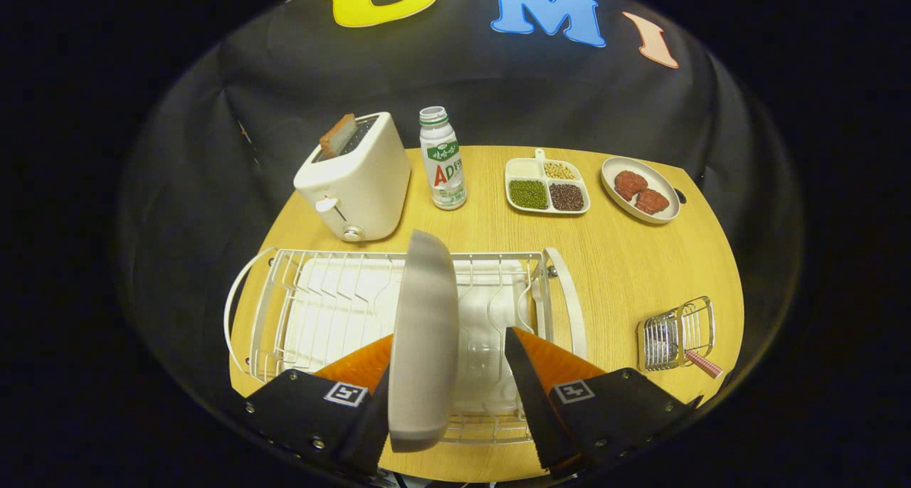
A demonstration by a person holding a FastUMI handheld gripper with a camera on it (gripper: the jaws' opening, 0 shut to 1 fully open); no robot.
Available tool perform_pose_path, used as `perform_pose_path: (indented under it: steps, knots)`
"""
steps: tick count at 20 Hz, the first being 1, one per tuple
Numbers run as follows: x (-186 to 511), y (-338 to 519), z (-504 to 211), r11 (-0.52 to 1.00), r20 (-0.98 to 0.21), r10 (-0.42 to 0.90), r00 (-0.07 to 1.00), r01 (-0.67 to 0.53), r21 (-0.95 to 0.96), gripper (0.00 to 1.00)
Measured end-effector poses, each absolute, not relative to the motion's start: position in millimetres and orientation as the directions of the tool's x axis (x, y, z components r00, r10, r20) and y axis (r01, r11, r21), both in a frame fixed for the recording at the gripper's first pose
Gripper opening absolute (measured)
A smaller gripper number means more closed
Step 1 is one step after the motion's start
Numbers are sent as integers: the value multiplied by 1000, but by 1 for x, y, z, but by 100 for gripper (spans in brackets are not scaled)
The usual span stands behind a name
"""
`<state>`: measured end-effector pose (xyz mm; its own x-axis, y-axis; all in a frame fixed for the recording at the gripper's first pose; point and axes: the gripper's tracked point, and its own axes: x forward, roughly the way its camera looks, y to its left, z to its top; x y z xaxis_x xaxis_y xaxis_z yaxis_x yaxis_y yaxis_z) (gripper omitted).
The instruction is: Take the plate from the dish rack, then take the spoon from the basket and place it into the plate.
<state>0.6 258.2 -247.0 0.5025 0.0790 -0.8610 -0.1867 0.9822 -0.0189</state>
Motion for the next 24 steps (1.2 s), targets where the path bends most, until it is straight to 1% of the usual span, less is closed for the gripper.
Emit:
perform_pose_path:
  steps: [1,2,3,4,6,13,16,18,21,24]
  knots:
    - [3,257,-254,984,-864,51,500,-174,-42,66]
    - [0,258,-254,985,-871,35,490,-165,-53,53]
    - [1,260,-251,987,-869,28,495,-153,-56,34]
    - [1,262,-258,987,-870,7,493,-145,-75,35]
    - [0,264,-254,984,-868,-23,497,-141,-107,31]
    - [3,256,-224,971,-825,-105,555,-124,-206,30]
    - [5,250,-207,976,-817,-68,572,-132,-173,31]
    - [1,248,-193,978,-817,-16,576,-161,-132,31]
    - [-13,237,-163,967,-810,111,576,-251,-46,30]
    - [-35,209,-140,948,-796,235,558,-311,62,30]
